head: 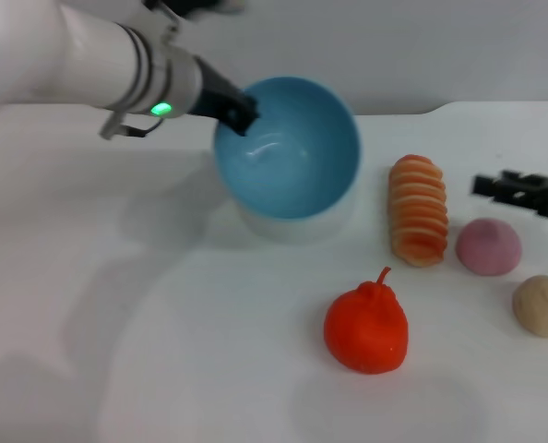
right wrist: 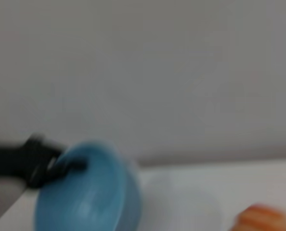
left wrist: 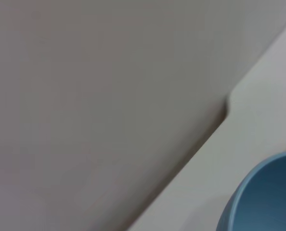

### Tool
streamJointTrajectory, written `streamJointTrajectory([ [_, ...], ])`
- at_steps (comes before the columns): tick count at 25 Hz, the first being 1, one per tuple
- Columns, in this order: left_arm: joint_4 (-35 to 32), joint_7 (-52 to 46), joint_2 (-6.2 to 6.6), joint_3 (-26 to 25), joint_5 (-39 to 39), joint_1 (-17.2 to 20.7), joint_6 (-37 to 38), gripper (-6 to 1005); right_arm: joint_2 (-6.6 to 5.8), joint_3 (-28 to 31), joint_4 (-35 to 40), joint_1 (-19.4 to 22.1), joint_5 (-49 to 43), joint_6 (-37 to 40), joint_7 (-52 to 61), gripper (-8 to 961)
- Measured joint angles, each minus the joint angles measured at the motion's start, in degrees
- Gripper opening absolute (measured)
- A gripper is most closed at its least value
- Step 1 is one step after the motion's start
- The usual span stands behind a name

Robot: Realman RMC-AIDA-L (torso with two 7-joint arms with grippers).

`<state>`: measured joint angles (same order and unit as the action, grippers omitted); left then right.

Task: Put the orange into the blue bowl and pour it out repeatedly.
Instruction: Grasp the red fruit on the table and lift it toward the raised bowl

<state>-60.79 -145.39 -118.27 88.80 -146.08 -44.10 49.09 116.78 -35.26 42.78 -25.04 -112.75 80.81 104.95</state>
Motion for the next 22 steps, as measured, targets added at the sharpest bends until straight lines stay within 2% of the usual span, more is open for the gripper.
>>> streamJointTrajectory([
  [2, 3.26, 0.34, 0.01, -5.25, -0.01, -2.00, 2.74, -1, -0.06, -3.14, -0.22, -1.42, -1.09, 1.17, 1.06, 736],
  [4, 4.04, 0.56, 0.01, -6.87, 0.00, -2.03, 2.96, -1, -0.02, -6.40, -0.71, -2.81, -2.02, 1.57, 1.37, 736],
  [8, 3.34, 0.62, -0.05, -4.82, 0.09, -0.20, 0.16, 0, 0.23, -8.49, -4.70, -6.47, -4.72, -0.14, 2.36, 737],
  [9, 3.66, 0.62, -0.03, -3.97, 0.14, -0.06, -0.15, 0, 0.43, -9.84, -10.65, -9.80, -5.40, -3.49, 2.55, 737],
  [22, 3.81, 0.59, -0.16, -2.22, 0.70, 0.76, -2.18, 0, 0.76, -12.47, -16.50, -11.77, -5.63, -6.87, 4.12, 737],
])
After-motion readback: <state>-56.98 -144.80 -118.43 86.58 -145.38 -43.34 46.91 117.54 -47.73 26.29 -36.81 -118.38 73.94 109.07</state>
